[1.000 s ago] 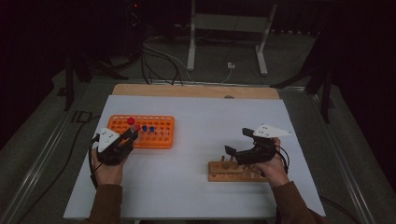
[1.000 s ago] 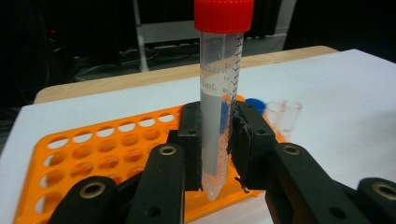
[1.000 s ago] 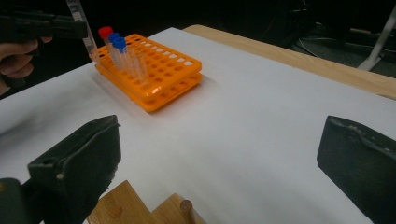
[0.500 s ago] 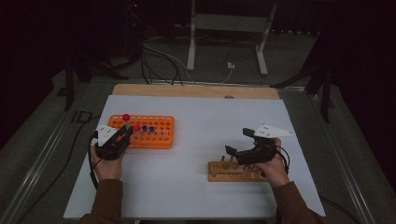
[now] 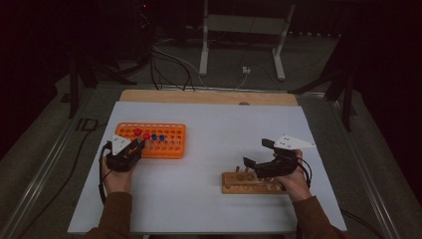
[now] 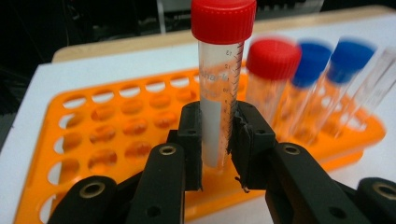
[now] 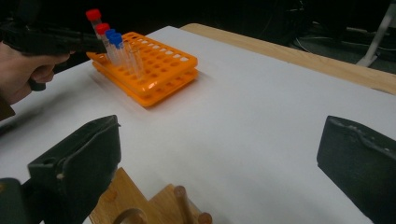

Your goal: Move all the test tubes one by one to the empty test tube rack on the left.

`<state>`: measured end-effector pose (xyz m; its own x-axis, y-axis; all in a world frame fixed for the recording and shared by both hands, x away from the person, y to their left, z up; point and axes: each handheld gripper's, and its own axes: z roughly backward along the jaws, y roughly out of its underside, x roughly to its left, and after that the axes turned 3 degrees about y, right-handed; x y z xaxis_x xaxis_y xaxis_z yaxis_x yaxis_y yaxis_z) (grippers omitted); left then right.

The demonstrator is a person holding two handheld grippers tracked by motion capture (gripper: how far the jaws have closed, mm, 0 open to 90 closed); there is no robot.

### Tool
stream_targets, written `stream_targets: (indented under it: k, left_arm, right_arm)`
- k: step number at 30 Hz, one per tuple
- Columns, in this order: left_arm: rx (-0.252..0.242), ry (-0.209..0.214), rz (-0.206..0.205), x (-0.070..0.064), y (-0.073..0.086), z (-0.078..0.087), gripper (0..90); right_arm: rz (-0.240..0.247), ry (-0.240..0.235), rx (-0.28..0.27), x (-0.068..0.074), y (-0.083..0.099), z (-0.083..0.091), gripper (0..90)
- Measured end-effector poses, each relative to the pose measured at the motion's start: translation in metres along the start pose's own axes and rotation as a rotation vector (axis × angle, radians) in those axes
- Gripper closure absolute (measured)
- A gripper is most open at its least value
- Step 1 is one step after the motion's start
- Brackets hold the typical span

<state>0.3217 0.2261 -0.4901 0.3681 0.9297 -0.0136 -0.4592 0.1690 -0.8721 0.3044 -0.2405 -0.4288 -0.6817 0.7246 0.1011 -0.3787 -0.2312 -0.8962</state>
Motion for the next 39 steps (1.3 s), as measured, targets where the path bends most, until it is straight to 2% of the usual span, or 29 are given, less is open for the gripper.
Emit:
stream_targets:
  k: [7, 12, 13, 15, 18, 20, 24, 27, 29, 31, 33, 39]
  left_arm:
    - [0.044, 0.008, -0.012, 0.0, 0.005, -0.004, 75.0]
    - [0.06, 0.022, 0.003, 0.001, 0.006, -0.004, 74.2]
    - [0.058, 0.022, 0.012, 0.001, 0.006, -0.003, 73.2]
    - [0.058, 0.018, 0.027, 0.002, 0.006, 0.0, 63.5]
    - [0.027, 0.042, 0.074, 0.003, 0.005, 0.009, 52.9]
    - [-0.009, 0.078, 0.099, 0.002, 0.002, 0.02, 45.1]
    - [-0.077, 0.129, 0.074, -0.008, -0.005, 0.043, 32.5]
    - [-0.106, 0.146, 0.055, -0.016, -0.005, 0.057, 26.2]
    - [-0.126, 0.138, 0.044, -0.02, -0.003, 0.064, 24.8]
    - [-0.136, 0.124, 0.039, -0.022, -0.002, 0.07, 17.9]
    - [-0.151, 0.12, 0.033, -0.024, 0.0, 0.075, 16.0]
    - [-0.185, 0.096, 0.048, -0.023, 0.005, 0.088, 1.4]
  right_arm:
    - [-0.01, 0.013, -0.011, -0.005, 0.004, 0.007, 0.0]
    - [-0.016, 0.021, -0.019, -0.007, 0.006, 0.011, 0.0]
    - [-0.015, 0.026, -0.023, -0.007, 0.007, 0.012, 0.0]
    - [-0.018, 0.031, -0.031, -0.009, 0.008, 0.015, 0.0]
    - [-0.024, 0.041, -0.044, -0.012, 0.011, 0.019, 0.0]
    - [-0.023, 0.049, -0.051, -0.015, 0.013, 0.023, 0.0]
    - [-0.027, 0.071, -0.06, -0.021, 0.02, 0.03, 0.0]
    - [-0.025, 0.082, -0.074, -0.026, 0.026, 0.035, 0.0]
    - [-0.018, 0.092, -0.084, -0.029, 0.03, 0.038, 0.0]
    - [-0.021, 0.1, -0.09, -0.031, 0.035, 0.04, 0.0]
    - [-0.028, 0.1, -0.102, -0.033, 0.037, 0.043, 0.0]
    - [-0.024, 0.134, -0.133, -0.035, 0.039, 0.048, 0.0]
